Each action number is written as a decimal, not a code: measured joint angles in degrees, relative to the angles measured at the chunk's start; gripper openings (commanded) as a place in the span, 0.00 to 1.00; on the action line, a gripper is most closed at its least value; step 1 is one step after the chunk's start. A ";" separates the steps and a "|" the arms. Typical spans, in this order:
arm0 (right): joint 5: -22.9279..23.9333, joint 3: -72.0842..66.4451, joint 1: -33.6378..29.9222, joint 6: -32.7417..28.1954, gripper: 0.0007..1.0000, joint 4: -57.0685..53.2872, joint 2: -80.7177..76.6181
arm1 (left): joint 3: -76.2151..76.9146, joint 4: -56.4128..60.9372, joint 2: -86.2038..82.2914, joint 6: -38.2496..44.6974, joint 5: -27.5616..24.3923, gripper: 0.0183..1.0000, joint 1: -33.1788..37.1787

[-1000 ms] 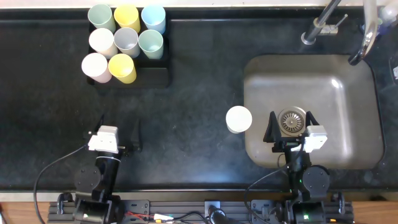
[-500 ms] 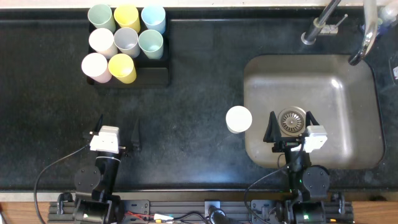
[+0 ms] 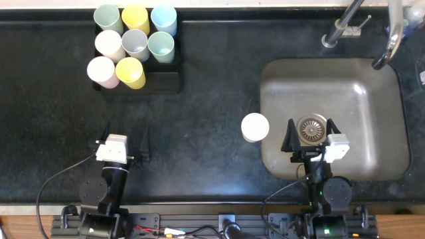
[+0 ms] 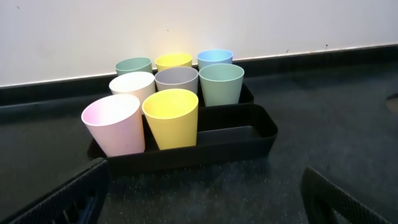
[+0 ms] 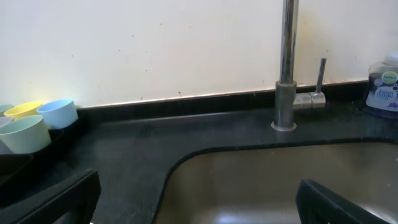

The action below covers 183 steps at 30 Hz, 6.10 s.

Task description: Store Cups

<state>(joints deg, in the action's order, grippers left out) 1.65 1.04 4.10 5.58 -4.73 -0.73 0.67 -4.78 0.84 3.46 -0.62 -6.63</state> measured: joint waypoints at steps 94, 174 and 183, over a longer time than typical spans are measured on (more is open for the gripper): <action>-4.35 94.99 15.43 -20.48 0.04 -74.97 -95.12 | -0.02 0.02 -0.22 0.15 0.44 1.00 0.00; -2.95 144.80 34.97 -14.82 0.04 -72.15 -141.63 | -0.02 0.02 -0.22 0.13 0.42 1.00 0.00; -4.74 144.63 34.23 -14.82 0.04 -72.06 -141.63 | -0.02 0.02 -0.22 0.13 0.42 1.00 0.00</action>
<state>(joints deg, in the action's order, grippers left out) -3.09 145.67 38.33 -9.23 -76.79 -142.37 0.64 -4.75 0.62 3.60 -0.21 -6.63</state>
